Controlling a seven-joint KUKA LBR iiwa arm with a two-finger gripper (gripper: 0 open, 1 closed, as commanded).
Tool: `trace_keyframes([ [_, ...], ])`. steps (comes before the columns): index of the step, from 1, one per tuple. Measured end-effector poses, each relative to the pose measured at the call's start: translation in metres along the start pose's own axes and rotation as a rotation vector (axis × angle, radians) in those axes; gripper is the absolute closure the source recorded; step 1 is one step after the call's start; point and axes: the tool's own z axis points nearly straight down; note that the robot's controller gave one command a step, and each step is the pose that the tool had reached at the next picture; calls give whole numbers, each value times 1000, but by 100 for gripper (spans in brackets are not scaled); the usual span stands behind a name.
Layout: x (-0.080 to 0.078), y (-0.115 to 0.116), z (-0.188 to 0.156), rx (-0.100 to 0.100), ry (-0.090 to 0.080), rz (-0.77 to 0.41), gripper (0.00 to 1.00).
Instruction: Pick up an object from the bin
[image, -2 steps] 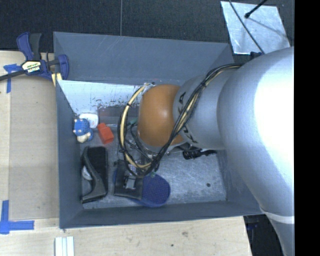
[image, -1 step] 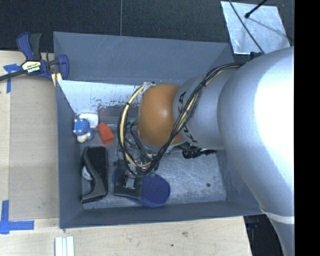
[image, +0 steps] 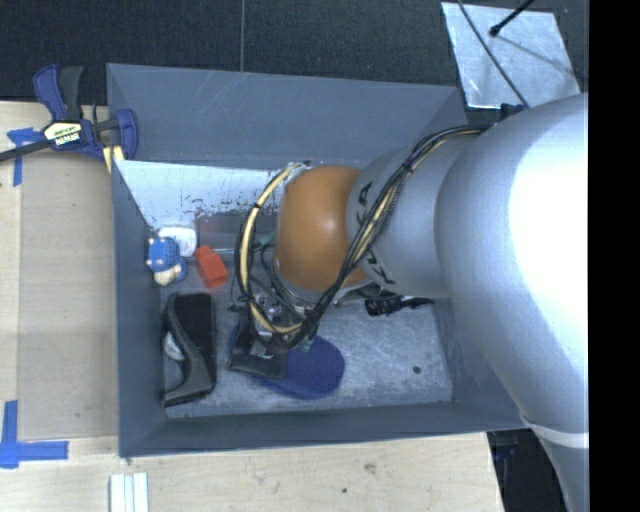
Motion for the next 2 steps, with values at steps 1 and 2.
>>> trace_keyframes([
  [1, -3, 1, -87, 3, -3, -1, 100],
  [2, -5, 1, -112, 4, 1, -2, 100],
])
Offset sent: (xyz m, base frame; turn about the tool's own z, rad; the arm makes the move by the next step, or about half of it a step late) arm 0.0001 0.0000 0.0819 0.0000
